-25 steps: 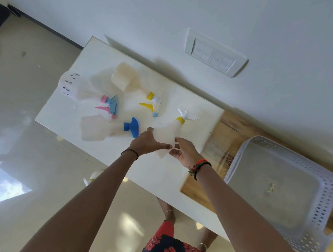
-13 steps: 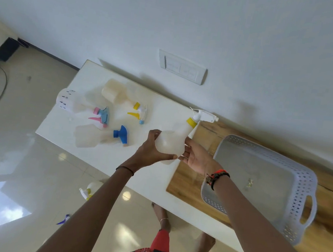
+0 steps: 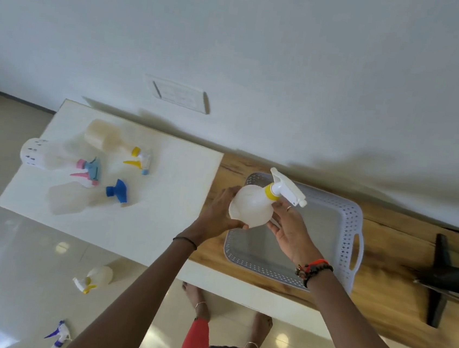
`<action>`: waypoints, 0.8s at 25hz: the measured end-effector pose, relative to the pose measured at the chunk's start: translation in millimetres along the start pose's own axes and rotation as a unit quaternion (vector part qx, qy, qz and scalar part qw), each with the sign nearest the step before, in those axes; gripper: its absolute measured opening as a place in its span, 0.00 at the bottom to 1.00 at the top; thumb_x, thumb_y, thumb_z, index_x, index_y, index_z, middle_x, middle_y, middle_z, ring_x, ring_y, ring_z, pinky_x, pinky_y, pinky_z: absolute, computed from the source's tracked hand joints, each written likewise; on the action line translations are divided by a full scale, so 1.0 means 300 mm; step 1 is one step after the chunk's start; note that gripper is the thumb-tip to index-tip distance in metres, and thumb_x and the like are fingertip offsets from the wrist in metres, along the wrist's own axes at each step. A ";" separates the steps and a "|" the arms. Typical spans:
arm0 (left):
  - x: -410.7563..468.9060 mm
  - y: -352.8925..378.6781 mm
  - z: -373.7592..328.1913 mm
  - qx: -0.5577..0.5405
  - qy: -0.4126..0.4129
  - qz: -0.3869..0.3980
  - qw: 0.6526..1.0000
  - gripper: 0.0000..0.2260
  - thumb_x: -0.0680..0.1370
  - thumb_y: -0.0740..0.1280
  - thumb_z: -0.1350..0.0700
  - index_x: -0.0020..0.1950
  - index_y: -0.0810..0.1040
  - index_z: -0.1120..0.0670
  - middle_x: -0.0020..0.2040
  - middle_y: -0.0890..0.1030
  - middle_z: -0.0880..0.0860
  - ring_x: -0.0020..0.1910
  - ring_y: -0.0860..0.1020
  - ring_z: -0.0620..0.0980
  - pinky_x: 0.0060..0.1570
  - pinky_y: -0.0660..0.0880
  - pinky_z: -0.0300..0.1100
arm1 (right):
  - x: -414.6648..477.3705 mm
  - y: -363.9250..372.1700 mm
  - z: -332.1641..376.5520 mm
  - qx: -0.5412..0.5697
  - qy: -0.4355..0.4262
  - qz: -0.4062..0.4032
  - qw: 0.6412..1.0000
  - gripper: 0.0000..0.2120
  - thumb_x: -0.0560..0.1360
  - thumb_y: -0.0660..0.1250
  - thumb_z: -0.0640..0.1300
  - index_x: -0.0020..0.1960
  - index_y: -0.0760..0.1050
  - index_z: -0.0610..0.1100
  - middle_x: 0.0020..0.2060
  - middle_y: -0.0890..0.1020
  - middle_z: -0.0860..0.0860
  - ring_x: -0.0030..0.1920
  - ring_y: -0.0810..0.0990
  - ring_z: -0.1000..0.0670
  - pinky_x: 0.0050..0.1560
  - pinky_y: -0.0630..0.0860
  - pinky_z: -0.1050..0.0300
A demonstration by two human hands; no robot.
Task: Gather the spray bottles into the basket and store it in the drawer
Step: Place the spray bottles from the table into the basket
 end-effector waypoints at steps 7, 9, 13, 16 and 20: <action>0.114 0.201 -0.009 0.071 -0.004 0.080 0.994 0.42 0.67 0.77 0.61 0.76 0.60 0.58 0.70 0.67 0.60 0.70 0.66 0.58 0.70 0.65 0.54 | 0.019 -0.203 -0.044 0.008 -0.002 -0.096 0.995 0.10 0.78 0.62 0.36 0.47 0.78 0.49 0.56 0.78 0.46 0.56 0.77 0.47 0.48 0.77 0.58; 0.152 0.244 0.018 0.073 -0.013 0.089 0.993 0.41 0.68 0.76 0.63 0.76 0.58 0.59 0.72 0.66 0.60 0.72 0.66 0.59 0.71 0.64 0.53 | 0.048 -0.233 -0.073 0.016 -0.003 -0.113 0.993 0.09 0.77 0.62 0.36 0.48 0.78 0.49 0.53 0.79 0.48 0.51 0.78 0.50 0.49 0.77 0.59; 0.197 0.298 0.080 0.091 -0.040 0.089 0.991 0.40 0.70 0.73 0.65 0.77 0.56 0.59 0.74 0.64 0.61 0.72 0.65 0.60 0.70 0.65 0.51 | 0.103 -0.252 -0.130 0.051 -0.005 -0.132 0.990 0.11 0.77 0.61 0.34 0.53 0.77 0.47 0.50 0.79 0.52 0.48 0.78 0.55 0.49 0.77 0.60; 0.204 0.319 0.123 0.088 -0.062 0.090 0.990 0.40 0.71 0.72 0.65 0.78 0.54 0.58 0.75 0.63 0.61 0.73 0.64 0.59 0.71 0.63 0.50 | 0.127 -0.257 -0.175 0.074 0.003 -0.129 0.989 0.14 0.78 0.62 0.33 0.61 0.73 0.44 0.57 0.79 0.51 0.55 0.78 0.50 0.50 0.76 0.60; 0.182 0.317 0.123 0.056 -0.076 0.068 0.993 0.36 0.74 0.66 0.69 0.78 0.52 0.58 0.76 0.61 0.60 0.75 0.62 0.58 0.74 0.60 0.50 | 0.137 -0.263 -0.192 0.058 0.017 -0.134 0.989 0.19 0.78 0.62 0.32 0.67 0.69 0.40 0.61 0.77 0.47 0.59 0.76 0.47 0.55 0.76 0.56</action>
Point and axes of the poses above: each hand's wrist, its own x-axis towards the middle knuckle, its own y-axis out of the palm, z = x × y, the point moved 7 cm from there along x, towards the middle knuckle
